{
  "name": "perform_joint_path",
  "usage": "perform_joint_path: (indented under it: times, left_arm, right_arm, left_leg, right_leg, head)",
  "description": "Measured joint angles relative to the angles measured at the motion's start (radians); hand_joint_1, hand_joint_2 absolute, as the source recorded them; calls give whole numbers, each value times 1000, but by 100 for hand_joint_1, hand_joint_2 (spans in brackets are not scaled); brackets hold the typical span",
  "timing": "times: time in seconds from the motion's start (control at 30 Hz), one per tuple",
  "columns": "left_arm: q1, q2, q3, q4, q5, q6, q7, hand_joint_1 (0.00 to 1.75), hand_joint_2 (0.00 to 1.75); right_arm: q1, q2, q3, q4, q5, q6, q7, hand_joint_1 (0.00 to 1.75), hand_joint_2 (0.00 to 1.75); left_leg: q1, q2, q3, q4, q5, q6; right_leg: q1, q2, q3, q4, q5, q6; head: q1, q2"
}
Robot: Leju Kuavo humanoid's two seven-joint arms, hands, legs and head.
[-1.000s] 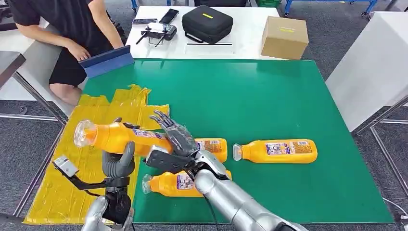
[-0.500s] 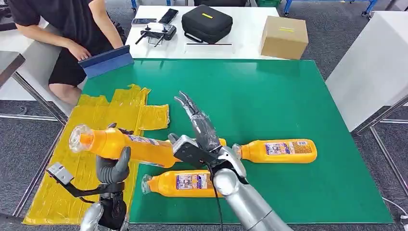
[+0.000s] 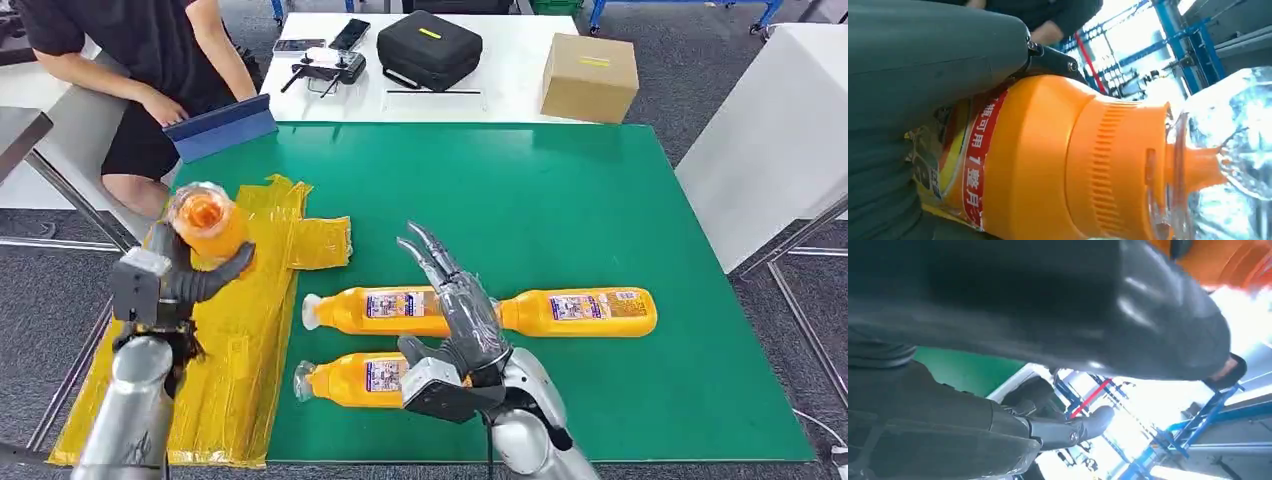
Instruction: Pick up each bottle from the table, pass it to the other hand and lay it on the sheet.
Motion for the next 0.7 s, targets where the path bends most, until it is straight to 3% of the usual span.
perform_joint_path:
  times: [0.13,0.37,0.57,0.7]
  left_arm:
    - [-111,23,0,101,-20,14,5,175,175]
    - [-155,33,0,163,-36,28,7,175,175]
    - [-298,37,-53,346,-286,169,71,175,175]
    - [-409,33,-150,547,-585,320,170,175,175]
  right_arm:
    - [1,-10,-3,-22,0,8,6,0,0]
    - [2,-20,-7,-38,0,8,8,0,0]
    - [2,-24,-8,-39,3,27,8,0,0]
    - [0,-33,-8,-27,-11,29,-1,0,0]
  left_leg:
    - [0,1,0,0,1,1]
    - [0,1,-2,0,0,1]
    - [0,0,-4,1,2,2]
    - [0,0,-4,1,2,1]
  right_leg:
    - [0,0,0,0,2,-2]
    - [0,0,-2,0,1,-2]
    - [0,0,-4,0,2,-1]
    - [0,0,-3,0,3,-1]
  head:
    - [0,0]
    - [0,0]
    - [0,0]
    - [0,0]
